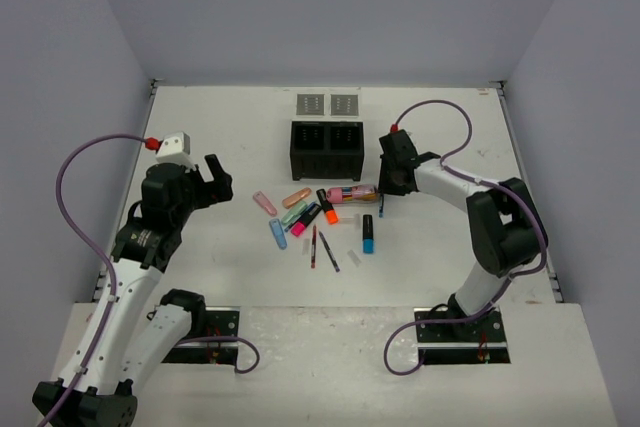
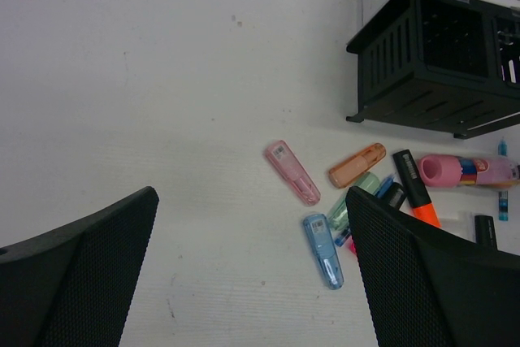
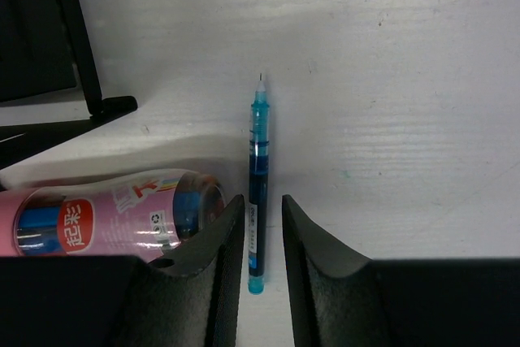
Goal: Sort the stationery into containers
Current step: Pick up the pen from the center of the board.
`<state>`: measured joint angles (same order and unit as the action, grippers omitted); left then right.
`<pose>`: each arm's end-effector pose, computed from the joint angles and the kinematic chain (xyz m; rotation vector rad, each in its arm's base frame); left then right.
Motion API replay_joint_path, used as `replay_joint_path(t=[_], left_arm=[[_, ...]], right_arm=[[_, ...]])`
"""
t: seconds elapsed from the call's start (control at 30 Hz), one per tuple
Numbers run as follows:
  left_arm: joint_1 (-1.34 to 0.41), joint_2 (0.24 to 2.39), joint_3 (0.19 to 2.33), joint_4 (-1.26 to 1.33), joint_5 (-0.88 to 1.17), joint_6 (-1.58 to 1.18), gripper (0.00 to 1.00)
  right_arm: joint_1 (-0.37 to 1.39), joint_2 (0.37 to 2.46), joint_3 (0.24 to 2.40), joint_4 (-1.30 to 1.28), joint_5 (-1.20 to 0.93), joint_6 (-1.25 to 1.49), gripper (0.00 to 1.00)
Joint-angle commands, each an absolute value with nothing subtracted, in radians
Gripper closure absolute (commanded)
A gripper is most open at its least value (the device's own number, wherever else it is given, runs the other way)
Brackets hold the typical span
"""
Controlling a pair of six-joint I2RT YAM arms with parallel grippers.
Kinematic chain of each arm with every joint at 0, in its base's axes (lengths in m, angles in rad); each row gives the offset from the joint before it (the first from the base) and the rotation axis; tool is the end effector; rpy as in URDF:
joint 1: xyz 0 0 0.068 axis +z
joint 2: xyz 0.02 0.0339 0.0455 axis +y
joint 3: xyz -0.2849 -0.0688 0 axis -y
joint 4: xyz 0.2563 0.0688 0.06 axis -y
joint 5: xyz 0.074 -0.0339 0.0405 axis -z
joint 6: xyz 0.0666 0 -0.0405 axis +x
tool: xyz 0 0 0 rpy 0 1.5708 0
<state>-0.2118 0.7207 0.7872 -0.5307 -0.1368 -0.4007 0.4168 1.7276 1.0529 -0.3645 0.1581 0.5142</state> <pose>0.1807 -0.0296 0.3157 -0.2780 2.0201 -0.2463 0.3453 0.1414 0.1612 0.1822 2.5887 0.1334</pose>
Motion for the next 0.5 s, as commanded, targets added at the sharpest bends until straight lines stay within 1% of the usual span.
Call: replay_joint_path(t=[0.0,0.1,0.2,0.33,0.37,0.47], left_arm=[[-0.206,0.701,0.781,-0.487,-0.122,-0.376,0.0],[-0.205,0.698,0.781,-0.486,-0.129,-0.376,0.0],[-0.205,0.695,0.781,-0.489,-0.135,-0.377,0.0],[-0.202,0.692,0.781,-0.49,-0.137,-0.379,0.0],[-0.201,0.692,0.782,-0.492,-0.138,-0.379,0.0],[-0.201,0.693,0.786,-0.498,-0.154,-0.384,0.0]], right_arm=[[0.413,1.776,1.104,-0.359,0.156,0.532,0.74],[0.413,1.808,1.124,-0.382,0.156,0.529,0.75],[0.413,1.817,1.123,-0.39,0.161,0.533,0.81],[0.413,1.811,1.113,-0.403,0.157,0.544,0.82],[0.413,1.811,1.111,-0.405,0.155,0.549,0.84],[0.413,1.81,1.11,-0.421,0.147,0.557,0.93]])
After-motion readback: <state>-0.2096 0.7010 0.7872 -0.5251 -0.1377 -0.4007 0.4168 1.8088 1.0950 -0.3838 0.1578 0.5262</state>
